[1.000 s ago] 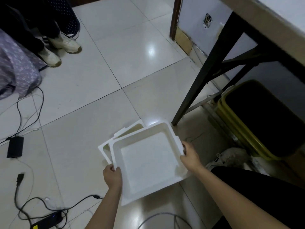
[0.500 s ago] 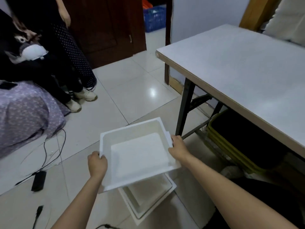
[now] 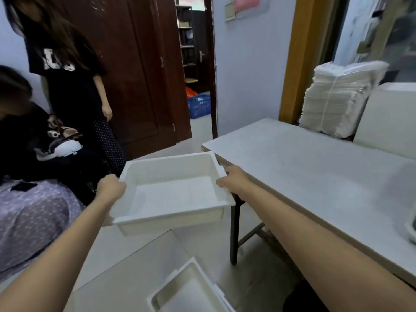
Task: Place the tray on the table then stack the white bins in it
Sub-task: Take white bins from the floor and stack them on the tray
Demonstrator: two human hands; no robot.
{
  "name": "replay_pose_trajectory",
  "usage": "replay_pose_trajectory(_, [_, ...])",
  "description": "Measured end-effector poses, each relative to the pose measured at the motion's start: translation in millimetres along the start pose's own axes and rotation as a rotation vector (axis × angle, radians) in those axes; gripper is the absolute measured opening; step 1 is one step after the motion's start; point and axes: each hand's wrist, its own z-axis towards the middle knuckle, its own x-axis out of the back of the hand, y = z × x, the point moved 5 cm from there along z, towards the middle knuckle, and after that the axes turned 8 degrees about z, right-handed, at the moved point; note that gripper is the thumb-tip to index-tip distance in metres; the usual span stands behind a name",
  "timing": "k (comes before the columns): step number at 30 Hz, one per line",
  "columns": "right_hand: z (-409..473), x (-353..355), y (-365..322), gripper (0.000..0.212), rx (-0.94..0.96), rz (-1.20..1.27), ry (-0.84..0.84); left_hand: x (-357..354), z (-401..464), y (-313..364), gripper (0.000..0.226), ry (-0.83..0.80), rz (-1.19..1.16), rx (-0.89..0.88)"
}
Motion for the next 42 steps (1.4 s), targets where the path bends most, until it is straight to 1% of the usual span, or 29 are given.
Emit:
replay_pose_trajectory(1, [-2.0, 12.4, -14.9, 0.009, 0.012, -0.023, 0.036, 16.8, 2.6, 15.4, 0.010, 0.009, 0.003, -0.017])
replay_pose_trajectory(3, [-1.9, 39.1, -41.1, 0.016, 0.037, -0.029, 0.106, 48.3, 5.3, 47.5, 0.013, 0.029, 0.000, -0.053])
replay_pose_trajectory(5, [-4.4, 69.2, -65.4, 0.016, 0.056, -0.046, 0.171, 75.7, 3.5, 85.0, 0.016, 0.041, -0.029, -0.108])
replay_pose_trajectory(7, [-12.5, 103.1, -84.7, 0.016, 0.048, -0.055, 0.229, 97.4, -4.2, 124.9, 0.012, 0.043, -0.054, -0.165])
replay_pose_trajectory(9, [-20.1, 141.8, -99.1, 0.020, 0.058, -0.064, 0.286, 112.5, -16.8, 167.5, 0.011, 0.046, -0.070, -0.207])
replay_pose_trajectory(12, [-42.9, 203.5, -110.8, 0.014, 0.087, -0.106, 0.409, 123.1, -40.4, 234.9, 0.024, 0.029, -0.107, -0.283])
replay_pose_trajectory(15, [-79.7, 267.4, -110.4, 0.016, 0.079, -0.099, 0.518, 126.1, -71.5, 310.1, 0.032, -0.003, -0.116, -0.420])
replay_pose_trajectory(18, [-123.7, 334.9, -100.0, 0.021, 0.025, -0.069, 0.658, 118.4, -110.4, 383.1, 0.036, -0.057, -0.093, -0.557])
replay_pose_trajectory(20, [-153.8, 379.4, -87.7, 0.030, -0.025, -0.045, 0.746, 108.6, -139.5, 424.1, 0.039, -0.085, -0.089, -0.607])
replay_pose_trajectory(23, [-204.0, 433.0, -63.5, 0.044, -0.100, 0.057, 0.832, 87.8, -186.7, 482.1, 0.043, -0.183, -0.123, -0.702])
replay_pose_trajectory(26, [-255.0, 478.7, -35.5, 0.065, -0.168, 0.113, 0.940, 69.8, -237.6, 534.7, 0.037, -0.291, -0.178, -0.800])
replay_pose_trajectory(27, [-267.3, 489.2, -27.9, 0.063, -0.192, 0.127, 0.961, 66.1, -250.6, 546.5, 0.033, -0.300, -0.187, -0.830])
replay_pose_trajectory(28, [-286.3, 501.2, -17.9, 0.054, -0.215, 0.131, 0.989, 62.1, -272.1, 562.4, 0.029, -0.310, -0.170, -0.878])
replay_pose_trajectory(30, [-313.0, 519.9, -3.2, 0.022, -0.276, 0.123, 1.036, 56.1, -302.2, 585.5, 0.031, -0.295, -0.140, -0.958])
replay_pose_trajectory(31, [-327.2, 524.1, 2.6, 0.009, -0.310, 0.135, 1.045, 55.0, -318.8, 594.6, 0.032, -0.285, -0.123, -0.997])
replay_pose_trajectory(33, [-345.7, 531.4, 14.2, 0.007, -0.342, 0.163, 1.047, 51.5, -344.3, 612.5, 0.030, -0.243, -0.085, -1.058])
replay_pose_trajectory(34, [-352.1, 536.6, 21.1, 0.015, -0.371, 0.156, 1.045, 49.8, -353.9, 619.3, 0.027, -0.239, -0.075, -1.065])
replay_pose_trajectory(35, [-357.8, 542.4, 27.6, 0.028, -0.411, 0.135, 1.051, 49.0, -362.3, 623.7, 0.025, -0.255, -0.077, -1.067])
replay_pose_trajectory(36, [-361.8, 546.3, 32.1, 0.031, -0.429, 0.127, 1.042, 44.4, -366.8, 629.6, 0.028, -0.272, -0.082, -1.061])
replay_pose_trajectory(38, [-369.1, 547.7, 32.4, 0.015, -0.436, 0.103, 1.073, 37.5, -372.8, 635.7, 0.034, -0.301, -0.082, -1.067])
replay_pose_trajectory(39, [-372.7, 547.1, 30.3, 0.012, -0.439, 0.097, 1.103, 37.2, -374.2, 635.3, 0.035, -0.308, -0.075, -1.067])
replay_pose_trajectory(40, [-372.1, 548.6, 30.9, 0.018, -0.437, 0.097, 1.110, 36.3, -373.4, 635.5, 0.036, -0.318, -0.082, -1.067])
replay_pose_trajectory(42, [-370.3, 545.4, 29.9, 0.037, -0.447, 0.103, 1.111, 36.1, -368.0, 638.0, 0.034, -0.362, -0.129, -1.056])
